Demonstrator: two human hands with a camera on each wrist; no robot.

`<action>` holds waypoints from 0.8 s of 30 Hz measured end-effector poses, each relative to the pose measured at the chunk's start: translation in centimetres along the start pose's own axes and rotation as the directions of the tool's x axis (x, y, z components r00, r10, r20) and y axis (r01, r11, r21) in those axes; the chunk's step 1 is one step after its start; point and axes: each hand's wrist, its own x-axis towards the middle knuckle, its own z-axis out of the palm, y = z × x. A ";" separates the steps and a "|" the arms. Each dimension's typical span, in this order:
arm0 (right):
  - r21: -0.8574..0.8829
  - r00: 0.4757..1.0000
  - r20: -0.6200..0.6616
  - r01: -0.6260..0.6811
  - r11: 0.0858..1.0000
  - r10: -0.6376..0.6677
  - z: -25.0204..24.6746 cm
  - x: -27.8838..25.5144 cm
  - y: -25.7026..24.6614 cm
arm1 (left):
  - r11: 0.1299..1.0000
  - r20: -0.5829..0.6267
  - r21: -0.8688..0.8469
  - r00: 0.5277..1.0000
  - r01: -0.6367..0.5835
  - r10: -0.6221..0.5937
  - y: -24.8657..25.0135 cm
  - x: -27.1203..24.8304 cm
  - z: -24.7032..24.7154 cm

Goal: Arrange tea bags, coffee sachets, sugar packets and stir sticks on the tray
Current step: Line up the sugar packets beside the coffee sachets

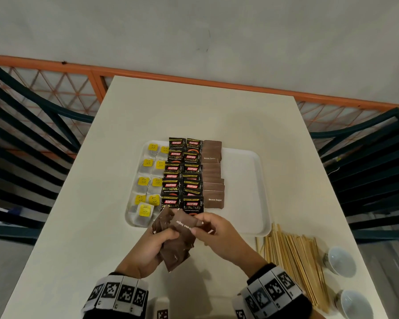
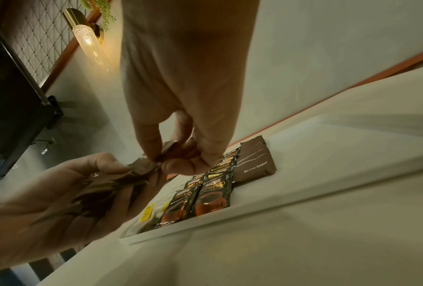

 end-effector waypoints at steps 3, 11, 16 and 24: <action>-0.072 0.998 -0.067 0.001 0.997 -0.006 0.0 0.0 0.2 | 0.999 0.017 0.047 1.000 -0.001 0.000 -0.1 0.0 0.1; 0.323 0.919 -0.308 -0.142 0.936 0.246 -1.9 0.7 2.0 | 1.000 -0.037 -0.012 0.999 -0.010 0.010 -0.1 0.1 -1.3; 0.487 0.917 -0.279 -0.121 0.865 0.285 -2.7 1.0 2.4 | 0.998 0.037 0.057 0.999 0.027 -0.030 0.0 0.0 -0.8; 0.426 0.946 -0.049 -0.270 0.863 0.320 -0.8 1.6 1.5 | 0.989 0.193 0.134 0.977 0.068 -0.094 0.2 0.5 1.1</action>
